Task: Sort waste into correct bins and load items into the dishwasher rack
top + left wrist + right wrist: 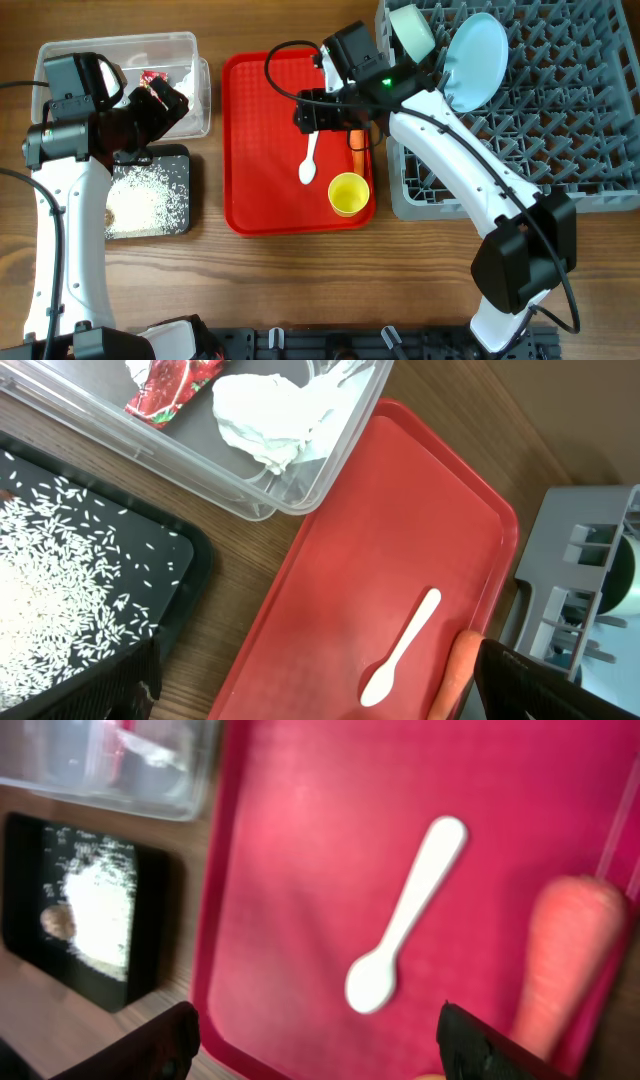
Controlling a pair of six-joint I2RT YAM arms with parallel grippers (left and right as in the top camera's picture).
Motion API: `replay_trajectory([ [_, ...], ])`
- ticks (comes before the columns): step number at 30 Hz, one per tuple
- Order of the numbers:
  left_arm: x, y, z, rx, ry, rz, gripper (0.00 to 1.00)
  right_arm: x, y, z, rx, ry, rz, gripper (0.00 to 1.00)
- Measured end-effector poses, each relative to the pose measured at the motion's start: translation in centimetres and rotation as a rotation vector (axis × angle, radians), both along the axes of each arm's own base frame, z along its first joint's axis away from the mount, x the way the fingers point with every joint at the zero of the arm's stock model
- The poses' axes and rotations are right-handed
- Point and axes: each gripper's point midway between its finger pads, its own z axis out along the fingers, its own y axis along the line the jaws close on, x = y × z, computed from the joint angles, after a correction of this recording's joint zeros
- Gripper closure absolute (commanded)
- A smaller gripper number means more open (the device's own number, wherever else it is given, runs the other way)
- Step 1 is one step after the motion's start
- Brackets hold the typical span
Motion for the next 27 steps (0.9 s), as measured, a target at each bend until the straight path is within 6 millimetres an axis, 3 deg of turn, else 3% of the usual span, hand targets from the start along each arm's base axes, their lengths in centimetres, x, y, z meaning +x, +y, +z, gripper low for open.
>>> replay_trajectory([
  [6,0.0,0.0,0.0,0.0,0.0,0.0,0.0,-1.5,-3.4,-0.7,-0.125,0.059,-0.045,0.11],
  [12,0.0,0.0,0.0,0.0,0.0,0.0,0.0,-1.3,-6.9,3.4,-0.138,-0.02,-0.122,0.09],
  [15,0.0,0.0,0.0,0.0,0.0,0.0,0.0,-2.1,-8.6,5.2,-0.147,-0.038,-0.144,0.09],
  [20,0.8,0.1,0.5,0.006,-0.039,-0.001,0.0,-3.7,-10.5,5.1,-0.237,-0.009,-0.158,0.09],
  [27,0.2,-0.4,0.2,-0.022,-0.013,-0.014,0.0,-2.4,-13.9,5.8,-0.27,-0.037,-0.246,0.06],
])
